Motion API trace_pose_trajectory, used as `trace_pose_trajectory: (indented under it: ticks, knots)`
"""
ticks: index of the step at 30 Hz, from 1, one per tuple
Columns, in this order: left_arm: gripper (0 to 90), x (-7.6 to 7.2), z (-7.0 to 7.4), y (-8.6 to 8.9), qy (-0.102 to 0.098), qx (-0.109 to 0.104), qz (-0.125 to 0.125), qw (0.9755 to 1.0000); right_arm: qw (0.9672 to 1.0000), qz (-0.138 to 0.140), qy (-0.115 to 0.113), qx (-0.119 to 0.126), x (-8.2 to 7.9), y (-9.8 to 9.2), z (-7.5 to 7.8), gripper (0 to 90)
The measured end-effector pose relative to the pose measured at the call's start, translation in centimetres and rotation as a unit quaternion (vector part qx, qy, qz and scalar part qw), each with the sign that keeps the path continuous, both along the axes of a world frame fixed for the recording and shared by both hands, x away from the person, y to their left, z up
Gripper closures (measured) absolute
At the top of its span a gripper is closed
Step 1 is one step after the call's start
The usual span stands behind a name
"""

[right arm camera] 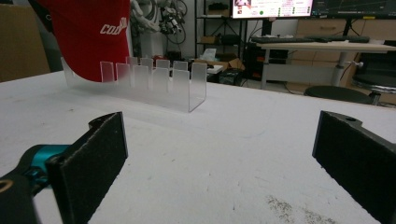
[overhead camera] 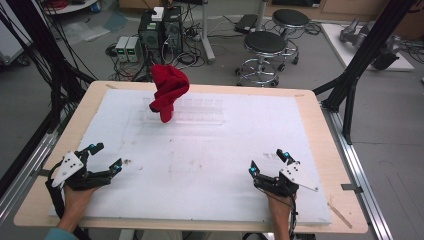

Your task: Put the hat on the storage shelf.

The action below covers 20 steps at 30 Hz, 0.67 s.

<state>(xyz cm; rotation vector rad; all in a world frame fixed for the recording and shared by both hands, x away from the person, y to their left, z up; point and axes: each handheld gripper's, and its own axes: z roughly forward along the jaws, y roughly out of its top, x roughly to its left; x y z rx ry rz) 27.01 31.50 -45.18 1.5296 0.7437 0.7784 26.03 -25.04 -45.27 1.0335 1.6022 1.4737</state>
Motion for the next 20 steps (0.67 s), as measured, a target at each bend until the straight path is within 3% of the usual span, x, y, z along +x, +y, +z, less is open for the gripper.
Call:
trace_pose_trajectory:
  ticks: [10, 20]
  knots:
    - [13.0, 0.02, -0.08, 0.21, 0.004, -0.011, 0.011, 0.9999, 1.0000, -0.001, -0.008, 0.000, -0.11, -0.05, -0.05, 2.1]
    - [13.6, -0.16, -0.20, 0.43, -0.006, -0.026, 0.013, 0.9996, 0.9999, -0.001, -0.013, 0.007, -0.28, -0.09, -0.10, 2.1]
